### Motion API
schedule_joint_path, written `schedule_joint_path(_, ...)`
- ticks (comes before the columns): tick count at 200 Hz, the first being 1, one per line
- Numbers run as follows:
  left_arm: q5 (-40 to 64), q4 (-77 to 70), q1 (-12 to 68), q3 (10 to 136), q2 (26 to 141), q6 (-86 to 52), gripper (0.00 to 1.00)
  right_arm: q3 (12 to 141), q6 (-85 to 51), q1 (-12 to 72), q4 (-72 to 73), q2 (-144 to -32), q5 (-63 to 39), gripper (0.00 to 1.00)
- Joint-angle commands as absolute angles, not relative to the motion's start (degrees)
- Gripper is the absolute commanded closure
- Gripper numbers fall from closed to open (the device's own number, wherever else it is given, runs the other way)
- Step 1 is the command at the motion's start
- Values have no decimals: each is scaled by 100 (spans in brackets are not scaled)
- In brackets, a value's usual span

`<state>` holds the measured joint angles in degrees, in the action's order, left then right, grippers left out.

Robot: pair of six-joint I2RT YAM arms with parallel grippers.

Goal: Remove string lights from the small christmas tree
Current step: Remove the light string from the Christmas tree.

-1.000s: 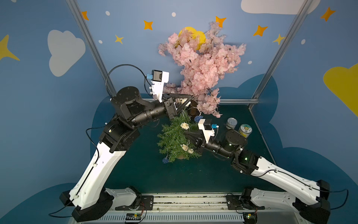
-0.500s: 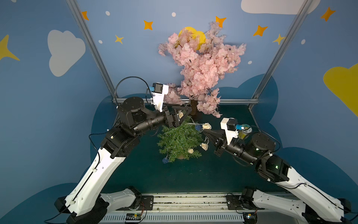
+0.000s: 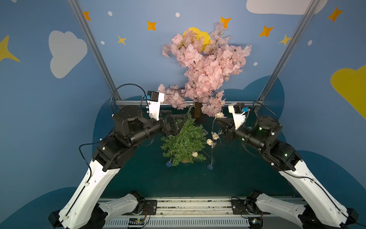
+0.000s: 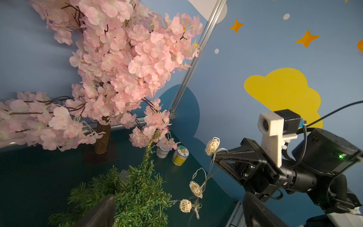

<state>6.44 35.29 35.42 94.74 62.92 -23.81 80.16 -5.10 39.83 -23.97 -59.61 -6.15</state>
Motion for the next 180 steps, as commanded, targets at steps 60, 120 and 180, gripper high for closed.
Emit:
schedule_joint_path(60, -461, 4446, 3424, 9697, 6475, -938, 0, 9453, -494, 2987, -2655, -7051, -1910, 100)
schedule_joint_path(120, 1251, 4374, 1528, 9660, 7008, -1286, 1, 10302, -563, 2625, -2561, -7930, -2448, 100)
schedule_joint_path(180, 2555, 3678, 829, 9799, 7724, -1398, 1, 11726, -389, 2532, -2817, -9188, -2783, 100)
